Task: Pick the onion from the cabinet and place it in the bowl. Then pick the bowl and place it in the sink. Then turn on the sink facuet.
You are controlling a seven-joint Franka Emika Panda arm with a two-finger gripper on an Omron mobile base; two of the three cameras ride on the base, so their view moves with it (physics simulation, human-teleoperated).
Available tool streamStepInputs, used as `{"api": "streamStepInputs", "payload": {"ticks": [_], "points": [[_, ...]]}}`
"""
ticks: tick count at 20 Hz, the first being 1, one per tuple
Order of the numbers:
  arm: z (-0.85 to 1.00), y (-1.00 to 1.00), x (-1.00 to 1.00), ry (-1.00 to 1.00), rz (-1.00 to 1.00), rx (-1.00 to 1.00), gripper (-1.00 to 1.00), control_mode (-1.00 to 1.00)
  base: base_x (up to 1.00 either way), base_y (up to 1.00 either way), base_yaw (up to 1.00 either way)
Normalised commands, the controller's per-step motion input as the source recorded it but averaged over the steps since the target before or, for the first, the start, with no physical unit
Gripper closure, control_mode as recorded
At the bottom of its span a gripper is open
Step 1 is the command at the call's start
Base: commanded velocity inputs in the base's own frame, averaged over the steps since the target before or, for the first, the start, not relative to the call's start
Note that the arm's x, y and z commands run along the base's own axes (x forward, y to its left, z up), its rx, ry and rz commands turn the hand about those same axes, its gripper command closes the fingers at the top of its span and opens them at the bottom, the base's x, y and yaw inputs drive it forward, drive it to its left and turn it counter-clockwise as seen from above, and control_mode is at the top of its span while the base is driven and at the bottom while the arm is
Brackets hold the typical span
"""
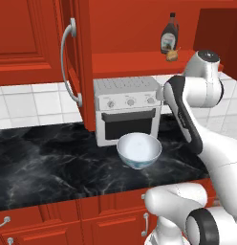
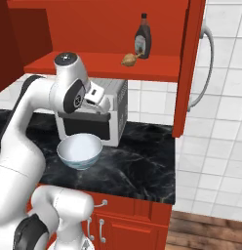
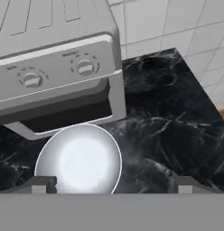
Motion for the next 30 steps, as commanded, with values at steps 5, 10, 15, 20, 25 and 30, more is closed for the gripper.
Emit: {"api": "streamStepInputs", "payload": {"ticks": [5, 10, 15, 20, 25, 30], "points": [[0.84, -0.24, 0.18, -0.13, -0.31, -0.01, -1.0, -1.0, 0.0, 0.0, 0.0], [0.87, -0.21, 0.23, -0.04, -0.26, 0.0, -1.0, -1.0, 0.0, 0.0, 0.0], [0.72, -0.26, 0.16, 0.01, -0.07, 0.01, -1.0, -1.0, 0.0, 0.0, 0.0], [0.1, -0.16, 0.45, 0.01, 0.0, 0.0, -1.0, -1.0, 0.0, 0.0, 0.0], [-0.12, -0.01, 0.54, -0.04, 0.04, -0.09, -1.0, -1.0, 0.0, 0.0, 0.0], [-0.07, 0.0, 0.44, -0.13, 0.03, -0.11, -1.0, -1.0, 0.0, 0.0, 0.0]]}}
